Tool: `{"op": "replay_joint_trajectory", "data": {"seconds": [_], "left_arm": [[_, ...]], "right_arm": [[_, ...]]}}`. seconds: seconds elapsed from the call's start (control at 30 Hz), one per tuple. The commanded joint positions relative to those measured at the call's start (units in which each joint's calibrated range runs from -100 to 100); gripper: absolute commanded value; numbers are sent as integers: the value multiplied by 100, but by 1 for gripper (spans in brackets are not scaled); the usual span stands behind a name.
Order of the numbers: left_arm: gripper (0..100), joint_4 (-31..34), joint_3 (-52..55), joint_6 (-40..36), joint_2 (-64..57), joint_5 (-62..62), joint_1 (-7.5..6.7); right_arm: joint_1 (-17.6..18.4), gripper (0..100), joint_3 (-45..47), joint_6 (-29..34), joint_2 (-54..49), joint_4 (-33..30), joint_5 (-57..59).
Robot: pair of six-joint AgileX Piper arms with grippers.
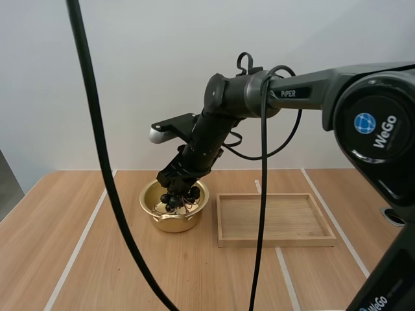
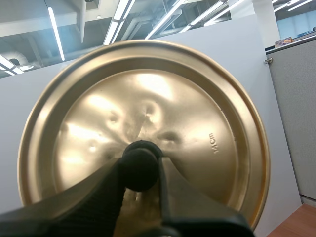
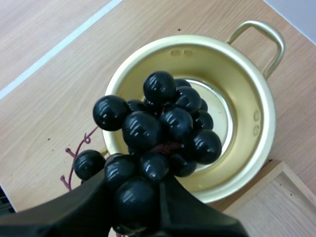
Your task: Open the pot, put the grape inside, and close it
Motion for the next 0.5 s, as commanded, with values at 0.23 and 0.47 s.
{"op": "replay_joint_trajectory", "data": {"seconds": [0.23,0.47], "left_arm": [[0,63,-31,2,32,-66,-20],[0,63,-31,2,120,-48,-20]], "right_arm": [[4,0,-639,-74,495,31,7],[4,0,-659,-74,786,31,-191]]}}
